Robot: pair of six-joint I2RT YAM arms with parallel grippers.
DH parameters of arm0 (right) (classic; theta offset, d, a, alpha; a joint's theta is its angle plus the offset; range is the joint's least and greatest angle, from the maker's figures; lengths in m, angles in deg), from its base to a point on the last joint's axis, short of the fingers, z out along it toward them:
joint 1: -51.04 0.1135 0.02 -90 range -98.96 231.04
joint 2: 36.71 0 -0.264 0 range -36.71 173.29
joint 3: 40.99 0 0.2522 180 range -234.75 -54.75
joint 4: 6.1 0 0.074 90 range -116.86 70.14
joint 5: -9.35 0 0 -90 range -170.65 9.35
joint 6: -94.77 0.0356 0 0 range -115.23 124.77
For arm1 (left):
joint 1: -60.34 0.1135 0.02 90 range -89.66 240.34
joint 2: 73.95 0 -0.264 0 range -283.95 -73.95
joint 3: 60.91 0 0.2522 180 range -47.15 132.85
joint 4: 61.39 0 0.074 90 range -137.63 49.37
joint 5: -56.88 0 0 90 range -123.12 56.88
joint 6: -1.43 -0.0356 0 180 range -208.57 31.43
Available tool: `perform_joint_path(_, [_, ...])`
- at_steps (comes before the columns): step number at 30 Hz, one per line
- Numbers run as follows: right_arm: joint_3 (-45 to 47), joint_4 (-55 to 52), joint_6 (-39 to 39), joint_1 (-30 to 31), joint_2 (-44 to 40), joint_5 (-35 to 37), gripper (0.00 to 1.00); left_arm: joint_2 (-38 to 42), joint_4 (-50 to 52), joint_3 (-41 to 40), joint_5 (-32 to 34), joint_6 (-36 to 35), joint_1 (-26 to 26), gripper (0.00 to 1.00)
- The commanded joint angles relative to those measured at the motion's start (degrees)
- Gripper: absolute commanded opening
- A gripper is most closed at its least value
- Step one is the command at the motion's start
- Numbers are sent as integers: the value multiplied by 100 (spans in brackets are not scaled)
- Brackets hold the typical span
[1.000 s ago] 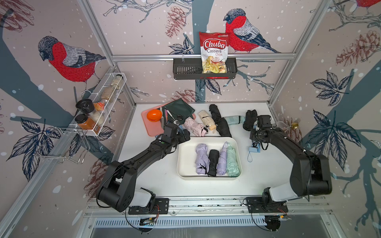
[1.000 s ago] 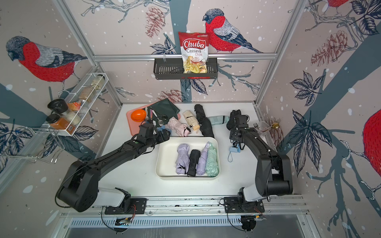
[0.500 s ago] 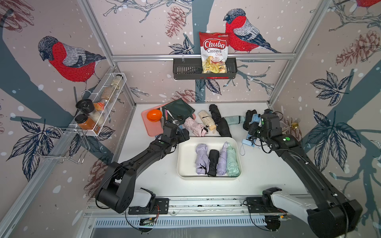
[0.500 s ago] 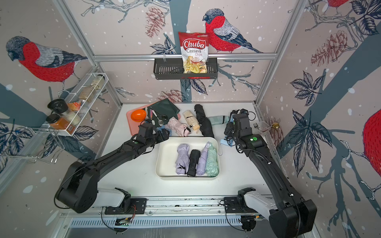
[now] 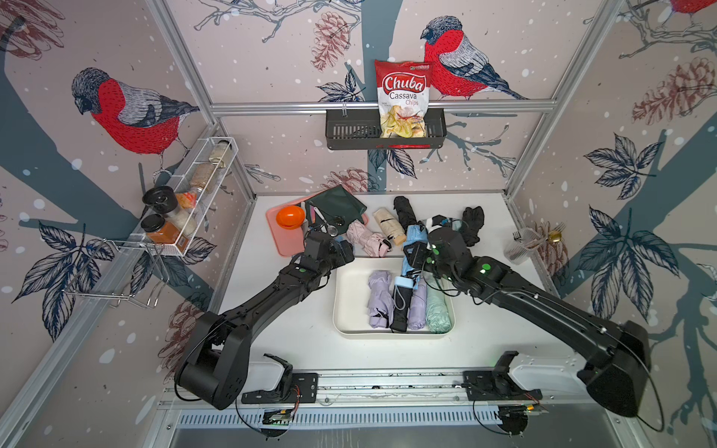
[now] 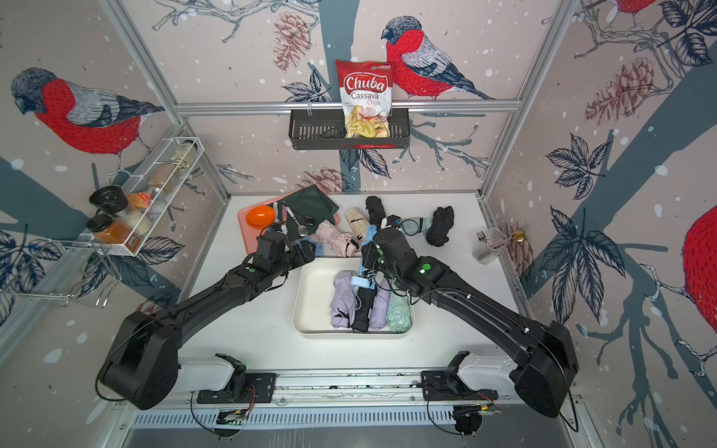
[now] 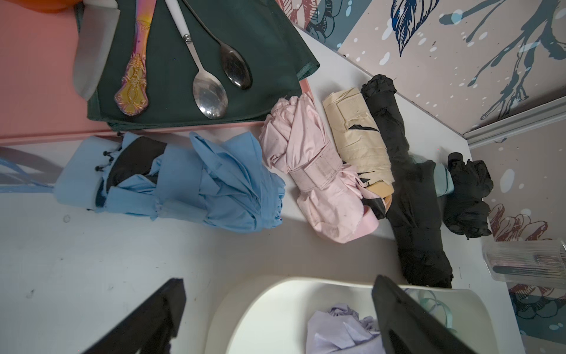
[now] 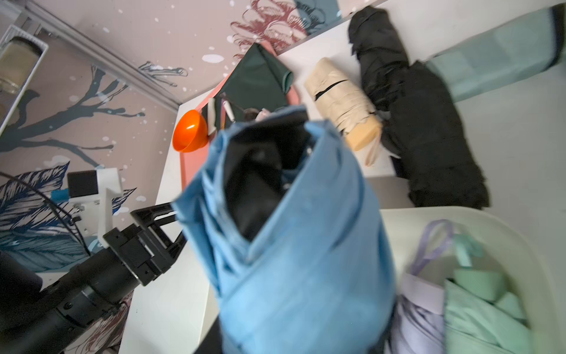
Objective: Put the umbrella into the storage box
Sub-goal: Place the umbrella in the storage box.
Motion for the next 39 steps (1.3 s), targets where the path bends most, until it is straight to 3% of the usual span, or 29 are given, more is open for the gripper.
perform_joint_path(1, [-295, 905, 183, 315, 514, -296, 11, 109, -61, -65, 79, 120, 36, 99])
perform_joint_path(17, [-1837, -193, -139, 1123, 2752, -934, 13, 1017, 337, -683, 639, 578, 195, 99])
perform_joint_path(34, [-1408, 42, 243, 1051, 3487, -1120, 26, 765, 149, -648, 183, 462, 195, 99])
perform_joint_path(39, [-1492, -21, 346, 1034, 3647, -1005, 37, 726, 146, -611, 81, 404, 195, 99])
